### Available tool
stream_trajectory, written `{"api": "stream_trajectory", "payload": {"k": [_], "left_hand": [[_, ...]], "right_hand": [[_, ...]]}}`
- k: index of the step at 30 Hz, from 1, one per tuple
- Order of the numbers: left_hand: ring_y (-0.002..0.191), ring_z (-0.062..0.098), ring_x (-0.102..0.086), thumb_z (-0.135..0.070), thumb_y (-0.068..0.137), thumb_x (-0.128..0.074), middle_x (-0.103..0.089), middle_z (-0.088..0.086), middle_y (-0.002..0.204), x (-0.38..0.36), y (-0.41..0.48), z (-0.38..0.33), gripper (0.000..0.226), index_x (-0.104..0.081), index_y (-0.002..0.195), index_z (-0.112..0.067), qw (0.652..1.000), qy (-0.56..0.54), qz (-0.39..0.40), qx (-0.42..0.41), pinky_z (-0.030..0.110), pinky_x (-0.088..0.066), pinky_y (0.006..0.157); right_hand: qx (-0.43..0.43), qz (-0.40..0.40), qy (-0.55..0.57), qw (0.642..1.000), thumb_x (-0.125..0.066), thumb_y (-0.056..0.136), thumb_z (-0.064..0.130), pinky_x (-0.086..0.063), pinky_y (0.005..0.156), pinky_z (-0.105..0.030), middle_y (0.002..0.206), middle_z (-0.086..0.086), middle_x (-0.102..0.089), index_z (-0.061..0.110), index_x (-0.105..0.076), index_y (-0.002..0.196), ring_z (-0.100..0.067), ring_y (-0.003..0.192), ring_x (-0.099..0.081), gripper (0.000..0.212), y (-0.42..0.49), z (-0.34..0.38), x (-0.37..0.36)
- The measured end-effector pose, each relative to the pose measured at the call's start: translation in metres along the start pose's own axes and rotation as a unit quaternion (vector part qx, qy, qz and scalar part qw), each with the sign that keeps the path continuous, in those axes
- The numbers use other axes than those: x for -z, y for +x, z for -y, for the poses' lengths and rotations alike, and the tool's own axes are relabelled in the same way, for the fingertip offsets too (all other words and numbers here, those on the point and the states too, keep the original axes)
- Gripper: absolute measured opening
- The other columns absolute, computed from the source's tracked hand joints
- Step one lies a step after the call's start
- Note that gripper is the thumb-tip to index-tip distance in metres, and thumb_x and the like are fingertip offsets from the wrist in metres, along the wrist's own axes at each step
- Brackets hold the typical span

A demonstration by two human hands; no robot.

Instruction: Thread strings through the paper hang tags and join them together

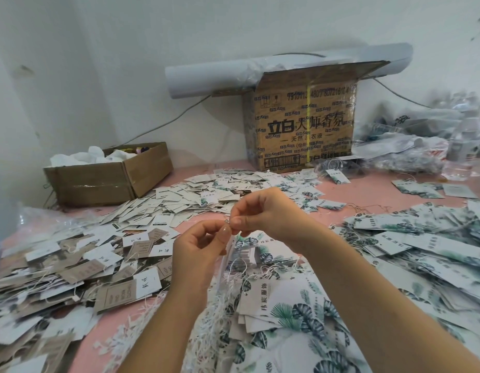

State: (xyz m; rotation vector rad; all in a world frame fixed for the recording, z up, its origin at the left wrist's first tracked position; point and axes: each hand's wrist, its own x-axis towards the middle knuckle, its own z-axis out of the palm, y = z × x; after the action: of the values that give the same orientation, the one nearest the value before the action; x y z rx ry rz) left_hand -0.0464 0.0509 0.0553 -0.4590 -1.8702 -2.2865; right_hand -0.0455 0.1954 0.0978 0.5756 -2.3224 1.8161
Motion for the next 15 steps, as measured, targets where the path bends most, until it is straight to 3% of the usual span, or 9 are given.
{"api": "stream_trajectory", "payload": {"k": [3, 11, 15], "left_hand": [[0.051, 0.002, -0.056, -0.021, 0.063, -0.067, -0.067, -0.004, 0.061, 0.001, 0.0003, 0.0014, 0.013, -0.069, 0.073, -0.013, 1.0, 0.013, 0.012, 0.001, 0.014, -0.047, 0.05], [0.056, 0.003, -0.059, -0.026, 0.058, -0.07, -0.067, -0.008, 0.062, 0.0032, 0.0035, 0.0033, 0.014, -0.068, 0.069, -0.019, 1.0, -0.009, 0.012, 0.009, 0.02, -0.046, 0.055], [0.056, 0.001, -0.056, -0.039, 0.059, -0.069, -0.068, -0.008, 0.066, 0.0006, 0.0024, 0.0008, 0.014, -0.072, 0.07, -0.032, 0.999, 0.011, 0.036, -0.012, 0.018, -0.048, 0.057]], "right_hand": [[-0.003, 0.012, -0.002, 1.0, -0.066, 0.077, -0.007, -0.052, 0.059, -0.017, 0.056, 0.004, -0.065, 0.011, -0.067, 0.068, -0.006, 0.056, -0.062, 0.02, -0.0007, -0.0003, 0.0007], [0.007, 0.024, 0.002, 1.0, -0.065, 0.078, -0.007, -0.053, 0.062, -0.018, 0.058, 0.005, -0.066, 0.01, -0.066, 0.07, -0.006, 0.058, -0.062, 0.018, -0.001, 0.0041, -0.0005], [0.016, 0.025, -0.001, 1.0, -0.063, 0.081, -0.005, -0.05, 0.06, -0.016, 0.058, 0.008, -0.064, 0.011, -0.062, 0.072, -0.004, 0.058, -0.061, 0.018, -0.0014, 0.0062, 0.0008]]}}
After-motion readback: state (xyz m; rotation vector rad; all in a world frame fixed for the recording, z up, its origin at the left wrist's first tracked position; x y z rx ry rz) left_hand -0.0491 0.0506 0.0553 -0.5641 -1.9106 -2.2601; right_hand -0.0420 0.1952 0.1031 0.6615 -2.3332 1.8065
